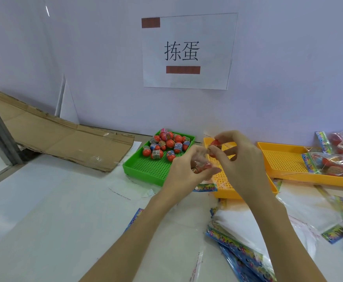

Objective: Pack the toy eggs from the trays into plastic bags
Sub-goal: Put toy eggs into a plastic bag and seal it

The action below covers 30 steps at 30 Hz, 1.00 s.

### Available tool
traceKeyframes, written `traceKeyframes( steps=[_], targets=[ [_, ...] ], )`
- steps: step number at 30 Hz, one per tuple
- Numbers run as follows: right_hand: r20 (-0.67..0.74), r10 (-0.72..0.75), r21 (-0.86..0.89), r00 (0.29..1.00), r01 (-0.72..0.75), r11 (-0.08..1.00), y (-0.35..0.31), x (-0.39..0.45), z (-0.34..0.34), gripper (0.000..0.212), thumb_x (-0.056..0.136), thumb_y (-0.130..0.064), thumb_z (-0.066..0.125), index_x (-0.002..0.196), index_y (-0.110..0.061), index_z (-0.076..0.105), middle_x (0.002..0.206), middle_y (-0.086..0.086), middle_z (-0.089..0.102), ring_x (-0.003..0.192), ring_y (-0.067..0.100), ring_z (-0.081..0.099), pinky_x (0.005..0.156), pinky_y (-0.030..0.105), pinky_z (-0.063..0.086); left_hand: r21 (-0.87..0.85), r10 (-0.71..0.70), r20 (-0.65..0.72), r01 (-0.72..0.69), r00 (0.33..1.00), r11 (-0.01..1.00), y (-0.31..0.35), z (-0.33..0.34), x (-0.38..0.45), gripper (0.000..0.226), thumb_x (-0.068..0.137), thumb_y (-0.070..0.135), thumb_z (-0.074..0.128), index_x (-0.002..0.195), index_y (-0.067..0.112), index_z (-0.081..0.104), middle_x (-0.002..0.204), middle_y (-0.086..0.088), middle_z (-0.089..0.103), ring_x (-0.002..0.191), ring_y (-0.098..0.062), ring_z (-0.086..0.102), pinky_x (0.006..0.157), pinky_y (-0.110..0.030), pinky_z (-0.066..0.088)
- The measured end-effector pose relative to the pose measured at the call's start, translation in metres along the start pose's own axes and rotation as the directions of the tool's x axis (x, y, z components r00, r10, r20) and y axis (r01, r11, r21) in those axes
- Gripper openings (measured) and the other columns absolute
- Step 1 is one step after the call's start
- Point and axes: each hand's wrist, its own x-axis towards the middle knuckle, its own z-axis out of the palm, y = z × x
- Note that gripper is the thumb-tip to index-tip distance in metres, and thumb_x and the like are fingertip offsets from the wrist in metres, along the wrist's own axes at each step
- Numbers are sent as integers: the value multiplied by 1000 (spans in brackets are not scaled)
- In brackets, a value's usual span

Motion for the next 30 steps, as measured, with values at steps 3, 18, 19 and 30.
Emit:
traceKeyframes(
  steps=[3, 18, 19, 30],
  targets=[
    [-3, -11, -28, 1000, 11, 1000, -3, -2, 1, 22, 93, -32, 76, 111, -24, 67, 101, -12, 67, 76, 5, 65, 63, 13, 47, 19, 51, -41, -50, 998, 999, 4, -2, 0, 43, 82, 48, 84, 116, 33, 63, 92, 17, 73, 68, -1, 68, 64, -17, 54],
    [140, 33, 68, 990, -43, 997, -12, -5, 0, 3, 95, -28, 74, 93, -29, 71, 85, -20, 70, 86, -6, 67, 72, 7, 49, 47, -17, -13, 17, 1000, 999, 4, -3, 0, 40, 78, 35, 77, 115, 29, 64, 81, 9, 76, 73, -7, 74, 71, -32, 60],
    [155, 30, 53, 987, -39, 998, -12, -6, 1, 6, 98, -29, 70, 92, -28, 71, 85, -18, 70, 87, -2, 66, 72, 6, 47, 65, -19, -5, 19, 1000, 998, 5, -2, -1, 37, 80, 37, 76, 114, 29, 64, 81, 10, 76, 73, -6, 73, 69, -30, 59],
    [-9, 4, 215, 1000, -2, 977, -21, -6, 7, 16, 99, -9, 66, 109, -21, 71, 95, -11, 67, 92, 4, 63, 73, 15, 51, -143, -232, 77, 241, 970, 960, 16, -3, 1, 27, 97, 39, 72, 100, 15, 61, 70, -5, 70, 55, -22, 57, 53, -32, 48]
  ],
)
